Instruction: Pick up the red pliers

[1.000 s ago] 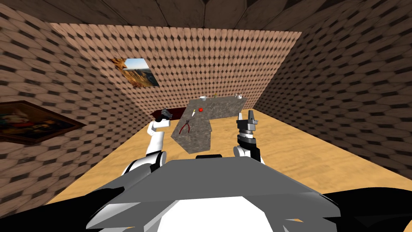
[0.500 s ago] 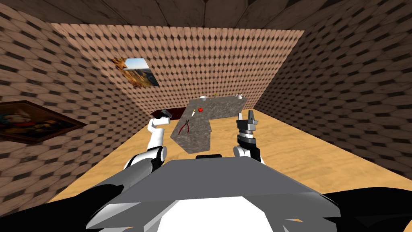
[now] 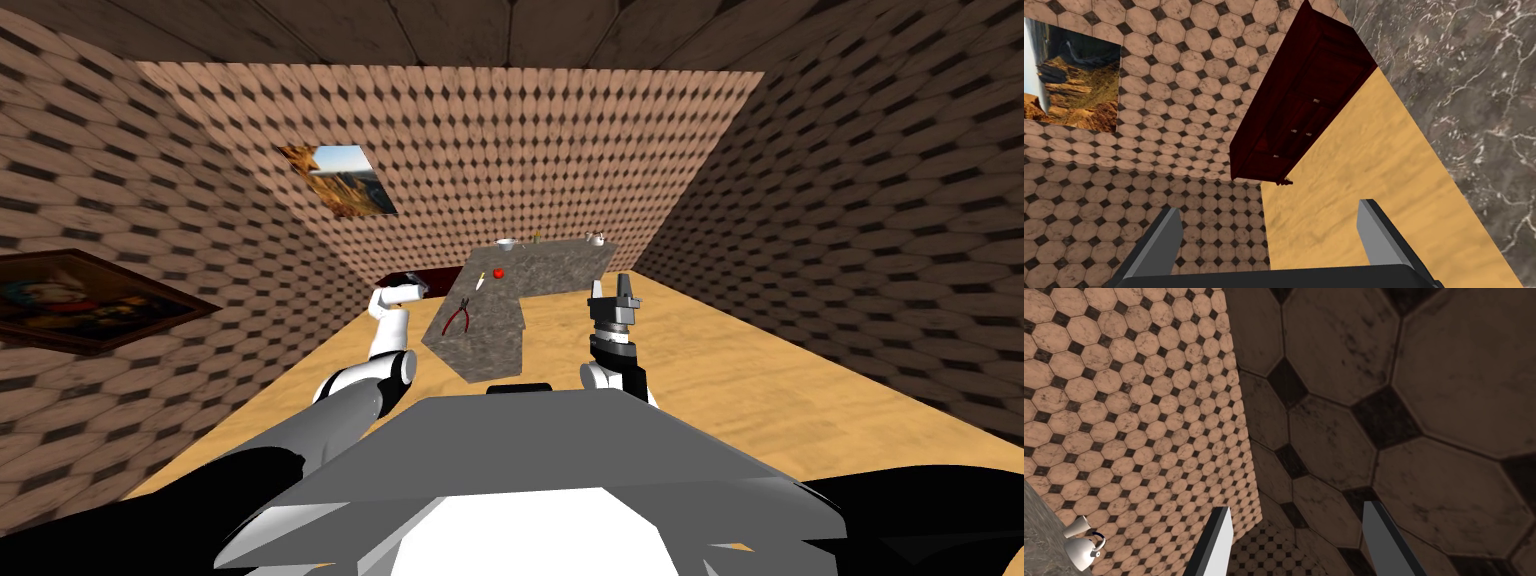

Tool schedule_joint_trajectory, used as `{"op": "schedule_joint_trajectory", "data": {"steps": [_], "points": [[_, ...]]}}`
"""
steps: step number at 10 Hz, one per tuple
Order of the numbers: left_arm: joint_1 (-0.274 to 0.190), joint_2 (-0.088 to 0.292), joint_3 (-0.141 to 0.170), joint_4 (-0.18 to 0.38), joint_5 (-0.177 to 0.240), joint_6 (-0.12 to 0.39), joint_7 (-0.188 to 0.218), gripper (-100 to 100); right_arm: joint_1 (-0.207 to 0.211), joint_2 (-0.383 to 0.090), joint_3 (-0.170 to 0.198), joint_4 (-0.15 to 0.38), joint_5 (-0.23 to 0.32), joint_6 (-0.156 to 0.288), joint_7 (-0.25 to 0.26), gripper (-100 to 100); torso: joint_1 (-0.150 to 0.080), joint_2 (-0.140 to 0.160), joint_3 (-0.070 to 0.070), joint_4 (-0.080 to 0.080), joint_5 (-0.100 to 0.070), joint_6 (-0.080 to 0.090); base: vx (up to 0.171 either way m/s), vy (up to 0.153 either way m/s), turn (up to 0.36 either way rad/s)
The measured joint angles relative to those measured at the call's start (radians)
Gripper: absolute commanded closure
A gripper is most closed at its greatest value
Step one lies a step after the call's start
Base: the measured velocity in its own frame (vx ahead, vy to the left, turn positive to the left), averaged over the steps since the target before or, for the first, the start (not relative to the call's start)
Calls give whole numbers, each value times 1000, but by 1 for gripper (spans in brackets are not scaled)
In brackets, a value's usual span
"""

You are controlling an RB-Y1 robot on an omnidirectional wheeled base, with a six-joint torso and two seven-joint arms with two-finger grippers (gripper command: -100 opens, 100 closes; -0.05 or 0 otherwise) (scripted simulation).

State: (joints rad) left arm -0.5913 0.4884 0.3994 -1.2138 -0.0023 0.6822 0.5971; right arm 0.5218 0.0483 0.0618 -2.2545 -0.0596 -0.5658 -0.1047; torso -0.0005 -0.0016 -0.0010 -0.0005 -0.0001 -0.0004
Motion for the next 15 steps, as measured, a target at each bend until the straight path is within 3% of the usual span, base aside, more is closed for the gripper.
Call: {"op": "schedule_joint_trajectory", "data": {"steps": [6,15], "points": [[-137,24,14,179,12,158,66,-100,0,0,0,0,0,0,0,0,0,-1,-1,0,0,0,33,-17,29],[-292,38,16,405,33,386,138,-100,0,0,0,0,0,0,0,0,0,-1,0,0,0,0,31,-8,28]]}}
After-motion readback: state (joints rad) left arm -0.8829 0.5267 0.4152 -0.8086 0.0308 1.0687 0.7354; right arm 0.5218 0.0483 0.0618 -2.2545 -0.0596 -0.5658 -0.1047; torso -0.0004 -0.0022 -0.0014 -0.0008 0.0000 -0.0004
